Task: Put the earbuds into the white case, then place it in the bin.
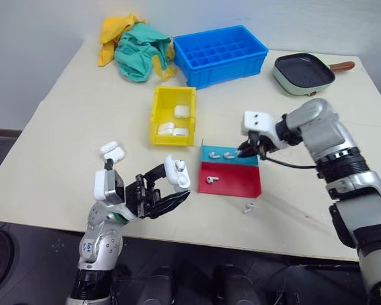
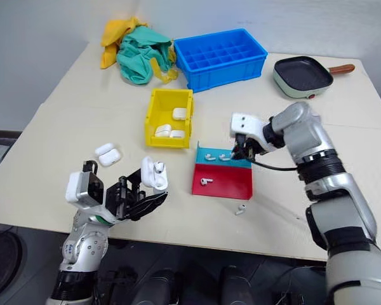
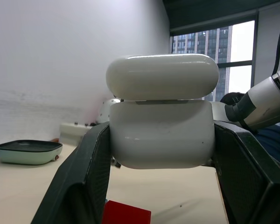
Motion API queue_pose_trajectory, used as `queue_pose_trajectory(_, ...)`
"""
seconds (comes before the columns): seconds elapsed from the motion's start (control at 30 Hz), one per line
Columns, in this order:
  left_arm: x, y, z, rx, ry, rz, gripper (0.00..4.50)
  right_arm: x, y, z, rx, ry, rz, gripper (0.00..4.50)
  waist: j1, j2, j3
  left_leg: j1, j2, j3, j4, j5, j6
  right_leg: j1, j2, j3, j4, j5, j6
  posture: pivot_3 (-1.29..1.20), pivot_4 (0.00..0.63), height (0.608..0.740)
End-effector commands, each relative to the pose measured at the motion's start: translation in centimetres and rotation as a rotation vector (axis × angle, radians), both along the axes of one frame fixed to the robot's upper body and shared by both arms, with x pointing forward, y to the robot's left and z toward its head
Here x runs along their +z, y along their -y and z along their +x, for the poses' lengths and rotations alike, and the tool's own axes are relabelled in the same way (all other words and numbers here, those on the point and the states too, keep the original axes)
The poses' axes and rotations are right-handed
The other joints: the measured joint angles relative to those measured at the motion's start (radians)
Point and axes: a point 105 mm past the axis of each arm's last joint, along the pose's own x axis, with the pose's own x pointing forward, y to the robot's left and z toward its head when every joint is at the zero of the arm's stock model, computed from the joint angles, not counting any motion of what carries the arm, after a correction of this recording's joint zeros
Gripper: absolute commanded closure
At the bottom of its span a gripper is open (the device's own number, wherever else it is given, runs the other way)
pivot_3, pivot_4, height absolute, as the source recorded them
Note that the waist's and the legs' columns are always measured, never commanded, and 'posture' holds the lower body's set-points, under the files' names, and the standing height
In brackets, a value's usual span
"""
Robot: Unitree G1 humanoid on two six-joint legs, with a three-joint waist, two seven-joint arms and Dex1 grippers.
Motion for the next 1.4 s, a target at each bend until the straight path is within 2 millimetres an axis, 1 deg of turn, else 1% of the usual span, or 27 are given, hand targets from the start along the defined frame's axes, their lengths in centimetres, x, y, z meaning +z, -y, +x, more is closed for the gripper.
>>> queue_pose_trajectory(0.03, 0.9, 0.4, 0.0, -0.037, 0.031, -0.041, 1.72, 4.6, 0.2, -2.7, 0.069, 0.057, 0.305, 4.09, 0.0, 0.0, 0.0, 0.0, 0.0, -0.001, 0.0, 0.0, 0.0, 0.001, 0.0, 0.0, 0.0, 0.0, 0.0, 0.0, 0.15, 0.74)
queue_pose_trajectory(0.1, 1.3, 0.7, 0.3, -0.052, 0.038, -0.057, 1.72, 5.8, 0.4, -4.9, 0.126, 0.022, 0.467, 4.09, -0.001, 0.0, 0.0, 0.0, 0.0, -0.002, 0.0, 0.0, 0.0, 0.002, 0.0, -0.002, -0.001, 0.0, 0.0, 0.0, 0.15, 0.74)
queue_pose_trajectory(0.17, 1.6, 0.9, 0.6, -0.066, 0.04, -0.076, 1.72, 7.3, 0.0, -6.9, 0.156, -0.033, 0.669, 4.09, -0.001, 0.0, 0.0, 0.0, 0.0, -0.002, 0.0, 0.0, 0.0, 0.002, 0.0, -0.002, 0.0, 0.0, 0.0, 0.0, 0.15, 0.74)
queue_pose_trajectory(0.23, 1.9, 1.1, 0.9, -0.085, 0.042, -0.089, 1.72, 9.2, -1.1, -9.3, 0.198, -0.144, 0.916, 4.09, -0.005, 0.0, 0.0, 0.0, 0.0, -0.001, 0.0, 0.0, 0.0, 0.002, 0.0, -0.002, 0.0, 0.0, 0.0, 0.0, 0.15, 0.74)
queue_pose_trajectory(0.27, 1.9, 1.3, 1.0, -0.097, 0.04, -0.09, 1.72, 9.6, -1.8, -10.4, 0.232, -0.19, 0.992, 4.09, -0.008, 0.0, 0.0, 0.0, 0.001, -0.001, 0.0, 0.0, 0.0, 0.001, 0.0, -0.001, 0.001, 0.0, 0.0, 0.0, 0.15, 0.74)
queue_pose_trajectory(0.3, 1.9, 1.4, 1.1, -0.106, 0.04, -0.09, 1.72, 9.7, -2.4, -11.4, 0.258, -0.223, 1.044, 4.09, -0.009, 0.0, 0.0, 0.001, 0.002, 0.0, 0.0, 0.0, -0.001, 0.001, 0.001, -0.001, 0.001, 0.0, 0.0, 0.0, 0.15, 0.74)
queue_pose_trajectory(0.37, 2.1, 1.6, 1.4, -0.113, 0.029, -0.107, 1.72, 9.4, -3.7, -13.0, 0.299, -0.269, 1.088, 4.09, -0.005, 0.0, 0.0, 0.001, 0.003, -0.001, 0.0, 0.001, -0.002, 0.001, 0.002, -0.001, 0.002, 0.0, 0.0, 0.0, 0.15, 0.74)
queue_pose_trajectory(0.47, 2.3, 1.9, 1.6, -0.129, 0.023, -0.109, 1.72, 8.8, -5.5, -14.3, 0.318, -0.3, 1.124, 4.09, -0.004, 0.0, 0.0, 0.001, 0.003, -0.002, 0.0, 0.001, -0.003, 0.001, 0.002, 0.0, 0.002, 0.0, 0.0, 0.0, 0.15, 0.74)
queue_pose_trajectory(0.6, 2.5, 2.2, 1.5, -0.149, 0.03, -0.101, 1.72, 7.8, -6.9, -15.2, 0.325, -0.339, 1.124, 4.09, -0.004, 0.0, 0.0, 0.001, -0.003, -0.002, -0.001, 0.002, 0.0, 0.001, 0.002, 0.004, 0.004, 0.0, 0.0, 0.0, 0.15, 0.74)
queue_pose_trajectory(0.73, 2.4, 2.2, 1.5, -0.151, 0.033, -0.093, 1.72, 7.0, -7.8, -15.4, 0.325, -0.358, 1.115, 4.09, -0.004, 0.0, 0.0, 0.001, -0.007, -0.003, -0.001, 0.003, 0.003, 0.001, -0.001, 0.009, 0.004, 0.0, 0.0, 0.0, 0.15, 0.74)
queue_pose_trajectory(0.97, 1.9, 2.3, 1.3, -0.147, 0.029, -0.081, 1.72, 6.5, -8.8, -15.8, 0.354, -0.375, 1.101, 4.09, -0.005, 0.0, 0.0, 0.001, -0.008, -0.003, -0.002, 0.003, 0.004, 0.001, -0.001, 0.009, 0.004, 0.0, 0.001, 0.0, 0.15, 0.74)
queue_pose_trajectory(1.23, 2.0, 2.3, 1.5, -0.137, 0.031, -0.085, 1.72, 5.1, -9.4, -15.8, 0.339, -0.393, 1.032, 4.09, -0.004, 0.0, 0.0, 0.001, -0.008, -0.003, -0.002, 0.003, 0.004, 0.001, -0.001, 0.009, 0.004, 0.0, 0.001, 0.0, 0.15, 0.74)
queue_pose_trajectory(1.4, 2.0, 2.3, 1.6, -0.137, 0.034, -0.09, 1.72, 4.2, -9.3, -15.3, 0.3, -0.362, 1.005, 4.09, -0.004, 0.0, 0.0, 0.001, -0.008, -0.003, -0.002, 0.003, 0.004, 0.001, -0.001, 0.009, 0.004, 0.0, 0.001, 0.0, 0.15, 0.74)
